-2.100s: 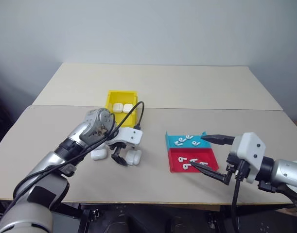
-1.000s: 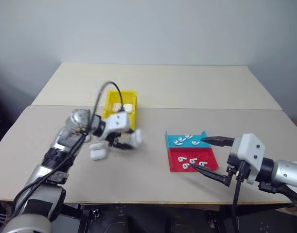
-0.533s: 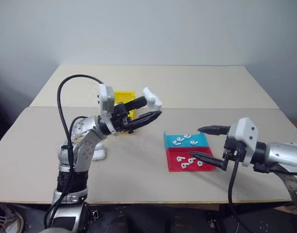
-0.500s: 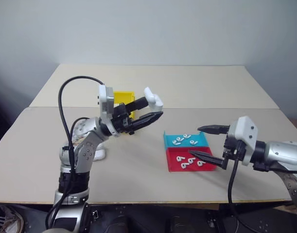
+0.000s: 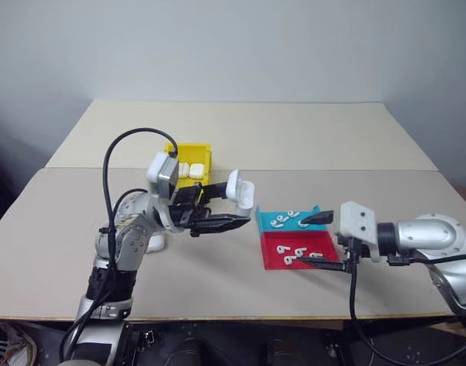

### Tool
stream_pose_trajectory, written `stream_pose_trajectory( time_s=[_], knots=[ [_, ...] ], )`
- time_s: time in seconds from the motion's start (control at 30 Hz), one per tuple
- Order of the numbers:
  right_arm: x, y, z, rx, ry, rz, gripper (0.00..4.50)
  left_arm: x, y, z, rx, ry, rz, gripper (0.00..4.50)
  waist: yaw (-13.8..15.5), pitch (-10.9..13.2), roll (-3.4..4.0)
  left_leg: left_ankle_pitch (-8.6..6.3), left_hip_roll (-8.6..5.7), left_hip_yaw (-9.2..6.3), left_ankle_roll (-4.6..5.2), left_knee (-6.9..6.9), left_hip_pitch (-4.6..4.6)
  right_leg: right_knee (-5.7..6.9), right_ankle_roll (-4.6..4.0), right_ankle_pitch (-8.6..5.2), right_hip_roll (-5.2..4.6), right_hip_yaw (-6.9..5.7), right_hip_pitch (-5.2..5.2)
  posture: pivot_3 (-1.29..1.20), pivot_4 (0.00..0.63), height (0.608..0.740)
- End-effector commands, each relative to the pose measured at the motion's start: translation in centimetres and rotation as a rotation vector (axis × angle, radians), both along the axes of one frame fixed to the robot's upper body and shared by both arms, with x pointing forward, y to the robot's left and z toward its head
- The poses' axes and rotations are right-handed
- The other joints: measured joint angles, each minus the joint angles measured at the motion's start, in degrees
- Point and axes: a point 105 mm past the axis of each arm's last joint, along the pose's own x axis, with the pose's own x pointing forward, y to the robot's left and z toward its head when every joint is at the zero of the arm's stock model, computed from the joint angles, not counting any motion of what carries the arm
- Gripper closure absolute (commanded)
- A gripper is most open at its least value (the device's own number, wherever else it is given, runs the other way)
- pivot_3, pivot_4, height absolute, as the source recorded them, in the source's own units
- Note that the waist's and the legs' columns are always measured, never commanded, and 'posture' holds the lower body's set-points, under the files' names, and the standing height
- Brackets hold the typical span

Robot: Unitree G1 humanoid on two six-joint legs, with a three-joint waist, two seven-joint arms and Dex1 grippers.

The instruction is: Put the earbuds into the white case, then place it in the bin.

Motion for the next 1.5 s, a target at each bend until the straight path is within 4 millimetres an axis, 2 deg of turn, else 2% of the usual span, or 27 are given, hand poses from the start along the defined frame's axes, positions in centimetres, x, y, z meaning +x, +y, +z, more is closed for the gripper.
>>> stream_pose_trajectory(
  time_s=[0.03,0.1,0.2,0.33,0.53,0.67,1.1,1.2,1.33,1.5],
  knots=[
    [0.2,0.2,0.4,-0.078,-0.032,0.046,0.0,-0.2,-0.2,0.3,0.002,-0.05,-0.005,1.73,0.0,0.0,0.0,0.0,0.0,0.01,0.0,0.0,-0.01,0.0,0.0,0.0,0.0,0.0,-0.01,0.0,0.15,0.74],
    [0.4,0.4,0.1,-0.118,-0.021,0.069,0.0,-0.2,-0.3,0.3,0.0,-0.056,0.004,1.73,0.0,0.0,0.0,0.0,0.0,0.0,0.0,0.0,-0.01,0.0,0.0,0.0,0.0,0.0,-0.01,0.0,0.15,0.74],
    [1.0,0.6,-0.3,-0.166,0.015,0.097,0.51,-0.3,-0.4,0.3,0.001,-0.072,0.019,1.73,0.0,0.0,0.0,0.0,0.0,0.01,0.0,0.01,-0.01,0.0,0.0,0.0,0.0,0.0,-0.02,0.0,0.15,0.74],
    [1.5,0.7,-1.8,-0.274,0.034,0.156,1.85,-0.7,-0.2,0.3,-0.001,-0.088,0.039,1.73,0.0,0.0,0.0,0.0,0.01,0.02,0.0,-0.02,-0.03,-0.01,0.0,0.0,0.0,0.0,-0.05,0.0,0.15,0.74],
    [1.3,1.7,-2.4,-0.323,0.056,0.226,1.85,-1.1,0.7,-0.3,0.004,-0.065,0.088,1.73,0.0,0.0,0.01,0.03,0.01,0.06,-0.05,0.0,-0.07,0.0,-0.01,0.0,-0.01,0.02,-0.1,0.0,0.15,0.74],
    [1.7,1.7,-3.6,-0.374,0.064,0.228,1.85,-1.9,1.8,-1.0,0.04,-0.048,0.096,1.73,-0.1,0.0,0.01,0.03,0.04,0.06,-0.05,-0.02,-0.05,0.0,-0.01,0.0,0.0,0.01,-0.11,0.0,0.15,0.74],
    [2.0,2.0,-4.5,-0.377,0.09,0.242,1.85,-2.4,1.7,-0.8,0.05,-0.057,0.132,1.73,0.0,0.0,0.01,0.03,0.04,0.07,-0.05,-0.01,-0.06,0.01,-0.01,0.0,0.0,0.0,-0.11,0.0,0.15,0.74],
    [2.0,2.1,-4.6,-0.368,0.095,0.239,2.48,-2.4,1.6,-0.7,0.05,-0.056,0.136,1.73,0.0,0.0,0.01,0.03,0.04,0.08,-0.05,-0.02,-0.06,0.0,-0.01,0.0,0.0,0.0,-0.11,0.0,0.15,0.74],
    [1.9,2.2,-4.8,-0.365,0.101,0.239,3.82,-2.5,1.5,-0.7,0.053,-0.055,0.137,1.73,0.0,0.0,0.01,0.03,0.04,0.08,-0.05,-0.01,-0.06,0.0,-0.02,0.0,0.0,0.0,-0.11,0.0,0.15,0.74],
    [1.7,2.2,-4.5,-0.328,0.108,0.223,3.9,-2.6,1.5,-0.7,0.056,-0.055,0.138,1.73,0.0,0.0,0.01,0.03,0.04,0.08,-0.05,-0.02,-0.06,0.0,-0.01,0.0,0.0,0.0,-0.11,0.0,0.15,0.74]
  ],
)
